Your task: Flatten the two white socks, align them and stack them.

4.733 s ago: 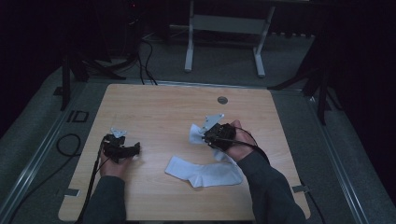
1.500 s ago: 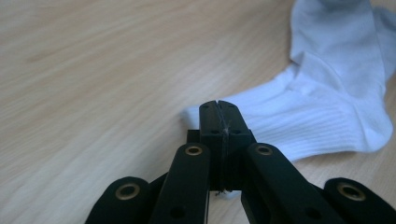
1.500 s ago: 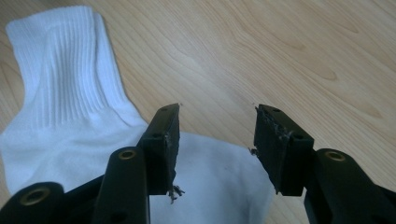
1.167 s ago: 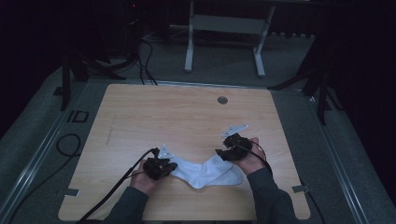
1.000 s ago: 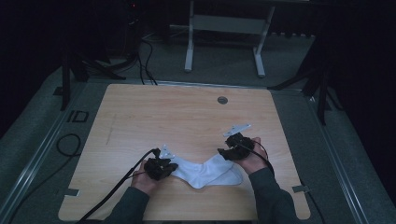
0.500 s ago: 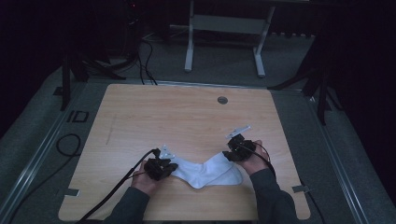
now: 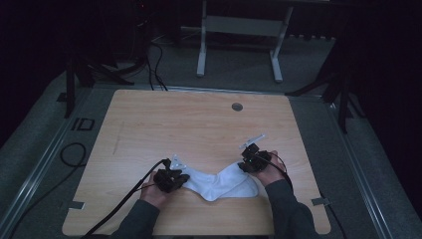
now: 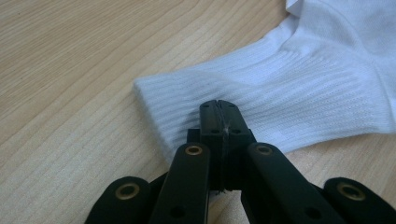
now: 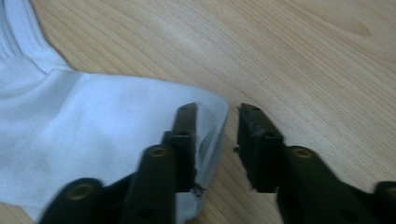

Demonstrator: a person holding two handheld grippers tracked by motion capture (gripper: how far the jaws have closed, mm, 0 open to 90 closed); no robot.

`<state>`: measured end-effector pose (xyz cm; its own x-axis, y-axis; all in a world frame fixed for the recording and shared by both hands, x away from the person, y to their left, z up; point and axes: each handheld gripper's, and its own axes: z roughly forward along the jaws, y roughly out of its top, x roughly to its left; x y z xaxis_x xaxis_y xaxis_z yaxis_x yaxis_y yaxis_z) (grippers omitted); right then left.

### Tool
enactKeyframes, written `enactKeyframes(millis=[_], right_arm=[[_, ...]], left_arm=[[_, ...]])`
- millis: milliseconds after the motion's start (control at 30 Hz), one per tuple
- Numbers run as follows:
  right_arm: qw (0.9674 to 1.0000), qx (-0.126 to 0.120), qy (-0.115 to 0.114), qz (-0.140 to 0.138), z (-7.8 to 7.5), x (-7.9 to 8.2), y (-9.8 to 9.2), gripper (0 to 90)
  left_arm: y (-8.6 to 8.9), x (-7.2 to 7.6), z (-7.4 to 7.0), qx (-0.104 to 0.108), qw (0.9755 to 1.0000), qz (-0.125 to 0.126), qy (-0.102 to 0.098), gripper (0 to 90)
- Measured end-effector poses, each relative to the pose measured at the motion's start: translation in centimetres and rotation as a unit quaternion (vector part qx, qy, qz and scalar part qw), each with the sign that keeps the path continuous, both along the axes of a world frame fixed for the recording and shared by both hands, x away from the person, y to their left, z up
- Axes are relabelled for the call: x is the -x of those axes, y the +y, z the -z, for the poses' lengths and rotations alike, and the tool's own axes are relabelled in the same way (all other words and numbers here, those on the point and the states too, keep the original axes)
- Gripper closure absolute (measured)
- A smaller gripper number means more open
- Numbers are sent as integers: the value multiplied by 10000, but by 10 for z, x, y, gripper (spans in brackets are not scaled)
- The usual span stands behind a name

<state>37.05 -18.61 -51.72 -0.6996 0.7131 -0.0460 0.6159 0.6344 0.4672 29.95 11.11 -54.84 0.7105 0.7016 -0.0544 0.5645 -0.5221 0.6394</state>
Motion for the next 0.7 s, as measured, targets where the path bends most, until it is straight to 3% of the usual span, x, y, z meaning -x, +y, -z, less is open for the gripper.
enactKeyframes(millis=[100,200,700], right_arm=[[10000,58,2,-64,0,2,1,832],[9999,63,-26,-131,-4,6,1,873],[9994,-38,-274,-215,-31,33,-12,880]], left_arm=[[0,0,0,-10,10000,-2,1,900],[0,1,0,-18,10000,-8,-3,900],[-1,1,0,-42,10000,-15,-5,900]])
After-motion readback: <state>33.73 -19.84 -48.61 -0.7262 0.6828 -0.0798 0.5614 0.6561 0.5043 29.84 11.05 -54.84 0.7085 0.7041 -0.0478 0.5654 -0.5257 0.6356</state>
